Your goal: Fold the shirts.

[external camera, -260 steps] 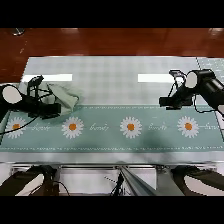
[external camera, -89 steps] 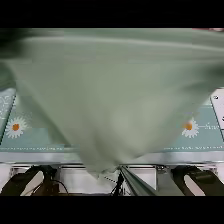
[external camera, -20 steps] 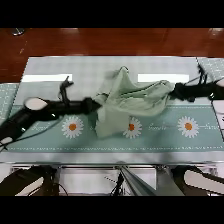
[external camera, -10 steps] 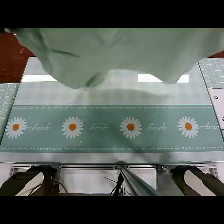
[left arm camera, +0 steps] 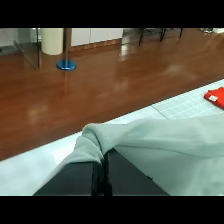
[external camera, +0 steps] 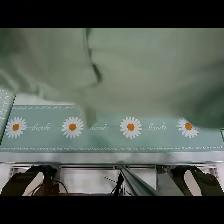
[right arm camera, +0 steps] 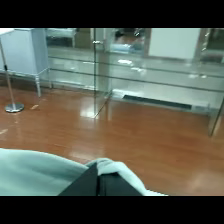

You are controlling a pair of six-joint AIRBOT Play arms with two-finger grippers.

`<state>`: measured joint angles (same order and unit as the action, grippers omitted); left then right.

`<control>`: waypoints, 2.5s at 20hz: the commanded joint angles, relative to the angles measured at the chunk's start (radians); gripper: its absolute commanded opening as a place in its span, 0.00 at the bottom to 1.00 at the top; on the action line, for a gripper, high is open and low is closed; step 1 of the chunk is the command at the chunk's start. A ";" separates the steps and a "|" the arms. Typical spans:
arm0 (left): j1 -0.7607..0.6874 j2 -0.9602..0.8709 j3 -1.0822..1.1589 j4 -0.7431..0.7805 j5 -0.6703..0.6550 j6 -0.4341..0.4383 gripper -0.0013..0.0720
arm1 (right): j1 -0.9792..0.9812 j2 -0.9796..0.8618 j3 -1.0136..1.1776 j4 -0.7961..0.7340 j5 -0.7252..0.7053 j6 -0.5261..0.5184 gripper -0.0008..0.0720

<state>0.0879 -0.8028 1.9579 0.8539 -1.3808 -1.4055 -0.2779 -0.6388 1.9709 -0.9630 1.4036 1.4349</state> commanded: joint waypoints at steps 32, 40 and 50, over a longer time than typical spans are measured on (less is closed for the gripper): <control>0.074 -0.554 -0.780 -0.091 0.227 -0.017 0.98 | -0.145 -0.865 -0.711 0.606 -0.106 -0.210 0.86; 0.382 -0.327 -1.115 -0.016 0.111 0.073 0.98 | -0.371 -0.496 -1.071 -0.098 -0.123 -0.059 0.86; 0.422 -0.288 -1.519 -0.163 0.245 0.225 0.98 | -0.150 -0.187 -1.541 0.230 -0.254 -0.166 0.86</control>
<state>0.5083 -1.0882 0.5076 0.7673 -1.1851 -1.2385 -0.4984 -0.8616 0.4812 -0.7925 1.1717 1.2755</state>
